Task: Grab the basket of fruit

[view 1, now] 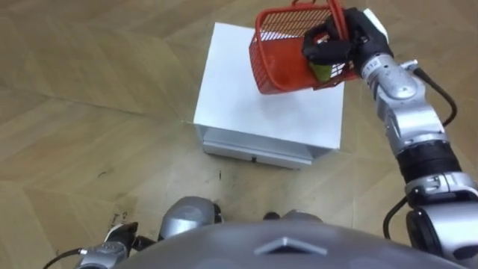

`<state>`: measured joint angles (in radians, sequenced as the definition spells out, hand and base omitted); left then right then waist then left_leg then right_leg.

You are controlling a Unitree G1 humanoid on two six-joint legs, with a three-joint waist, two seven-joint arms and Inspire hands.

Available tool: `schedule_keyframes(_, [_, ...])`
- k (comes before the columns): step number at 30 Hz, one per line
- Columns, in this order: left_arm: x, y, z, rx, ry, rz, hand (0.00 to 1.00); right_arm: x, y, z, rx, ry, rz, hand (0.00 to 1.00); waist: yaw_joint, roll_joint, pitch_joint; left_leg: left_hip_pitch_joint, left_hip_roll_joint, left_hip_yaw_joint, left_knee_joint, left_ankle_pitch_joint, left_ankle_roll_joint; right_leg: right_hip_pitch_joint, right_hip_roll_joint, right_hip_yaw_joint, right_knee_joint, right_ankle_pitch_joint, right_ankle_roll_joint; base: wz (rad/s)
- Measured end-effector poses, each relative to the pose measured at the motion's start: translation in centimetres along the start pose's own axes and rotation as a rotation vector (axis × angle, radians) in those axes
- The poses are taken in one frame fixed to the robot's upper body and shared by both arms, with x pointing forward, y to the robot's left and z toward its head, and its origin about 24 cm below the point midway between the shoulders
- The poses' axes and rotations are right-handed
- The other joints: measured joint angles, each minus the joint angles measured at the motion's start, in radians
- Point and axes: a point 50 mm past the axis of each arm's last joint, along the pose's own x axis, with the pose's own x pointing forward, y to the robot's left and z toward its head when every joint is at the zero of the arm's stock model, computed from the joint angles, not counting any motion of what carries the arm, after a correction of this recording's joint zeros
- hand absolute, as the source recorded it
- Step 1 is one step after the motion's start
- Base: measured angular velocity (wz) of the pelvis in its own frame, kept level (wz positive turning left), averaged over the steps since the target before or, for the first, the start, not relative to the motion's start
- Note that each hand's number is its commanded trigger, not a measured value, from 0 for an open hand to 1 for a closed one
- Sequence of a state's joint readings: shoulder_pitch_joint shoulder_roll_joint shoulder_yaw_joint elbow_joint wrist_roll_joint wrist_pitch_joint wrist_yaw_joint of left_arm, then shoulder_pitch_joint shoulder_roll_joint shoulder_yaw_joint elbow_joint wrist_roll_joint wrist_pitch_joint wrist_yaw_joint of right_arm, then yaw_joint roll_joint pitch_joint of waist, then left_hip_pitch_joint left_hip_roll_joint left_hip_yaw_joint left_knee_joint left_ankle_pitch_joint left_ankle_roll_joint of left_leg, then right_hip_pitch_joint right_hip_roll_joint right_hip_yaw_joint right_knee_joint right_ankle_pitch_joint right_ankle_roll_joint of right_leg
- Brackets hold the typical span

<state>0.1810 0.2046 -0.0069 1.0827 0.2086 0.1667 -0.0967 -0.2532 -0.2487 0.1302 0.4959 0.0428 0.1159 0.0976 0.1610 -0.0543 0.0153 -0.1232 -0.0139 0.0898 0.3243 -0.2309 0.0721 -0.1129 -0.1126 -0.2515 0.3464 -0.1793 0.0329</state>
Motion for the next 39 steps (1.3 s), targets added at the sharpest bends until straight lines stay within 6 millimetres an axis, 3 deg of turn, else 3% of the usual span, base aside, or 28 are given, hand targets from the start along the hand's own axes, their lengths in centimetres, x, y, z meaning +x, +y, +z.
schedule_keyframes(3, [0.1, 0.3, 0.9, 0.001, -0.025, 0.000, 0.00, 0.0, 0.2, -0.3, 0.007, 0.012, 0.015, 1.00, 0.014, 0.011, 0.0044, -0.034, -0.007, -0.010, 0.021, -0.006, 0.008, -0.022, -0.005, 0.001, -0.007, 0.005, 0.008, 0.09])
schedule_keyframes(10, [0.1, -0.3, 0.9, -0.003, -0.026, -0.009, 0.00, 0.1, 0.6, -1.2, 0.049, 0.047, 0.027, 1.00, 0.042, 0.030, 0.0023, -0.065, -0.012, -0.014, 0.027, -0.005, 0.010, -0.029, -0.004, -0.008, -0.055, 0.013, 0.022, 0.02])
schedule_keyframes(25, [0.1, -1.6, -0.7, 0.038, 0.027, -0.047, 0.00, -0.1, 1.1, -3.8, 0.038, 0.155, 0.035, 1.00, 0.033, 0.068, 0.0007, -0.094, -0.012, -0.034, 0.020, -0.005, 0.010, -0.047, -0.006, -0.042, -0.057, 0.013, 0.022, 0.04])
schedule_keyframes(26, [0.1, -1.6, -0.7, 0.042, 0.028, -0.050, 0.00, -0.1, 1.1, -3.8, 0.035, 0.156, 0.038, 0.93, 0.033, 0.070, 0.0002, -0.094, -0.012, -0.036, 0.019, -0.005, 0.010, -0.047, -0.006, -0.046, -0.057, 0.013, 0.022, 0.04])
schedule_keyframes(27, [0.1, -1.7, -0.7, 0.043, 0.028, -0.051, 0.00, -0.1, 1.2, -3.8, 0.034, 0.156, 0.040, 0.36, 0.033, 0.071, 0.0000, -0.094, -0.012, -0.037, 0.019, -0.005, 0.010, -0.047, -0.006, -0.048, -0.057, 0.013, 0.022, 0.04])
schedule_keyframes(28, [0.1, -1.7, -0.7, 0.045, 0.030, -0.055, 0.00, -0.1, 1.2, -3.8, 0.032, 0.156, 0.043, 0.04, 0.033, 0.071, -0.0005, -0.094, -0.012, -0.038, 0.019, -0.005, 0.010, -0.047, -0.006, -0.050, -0.057, 0.013, 0.022, 0.00])
schedule_keyframes(29, [0.1, -1.7, -0.8, 0.046, 0.032, -0.058, 0.00, -0.1, 1.3, -3.8, 0.030, 0.156, 0.046, 0.00, 0.033, 0.072, -0.0007, -0.094, -0.012, -0.038, 0.020, -0.005, 0.010, -0.047, -0.006, -0.051, -0.057, 0.013, 0.022, 0.00])
schedule_keyframes(39, [0.1, -1.9, -0.8, 0.061, 0.040, -0.075, 0.00, -0.1, 1.9, -3.9, 0.012, 0.163, 0.069, 0.00, 0.020, 0.074, -0.0019, -0.094, -0.013, -0.041, 0.020, -0.005, 0.010, -0.047, -0.006, -0.052, -0.058, 0.013, 0.022, 0.00])
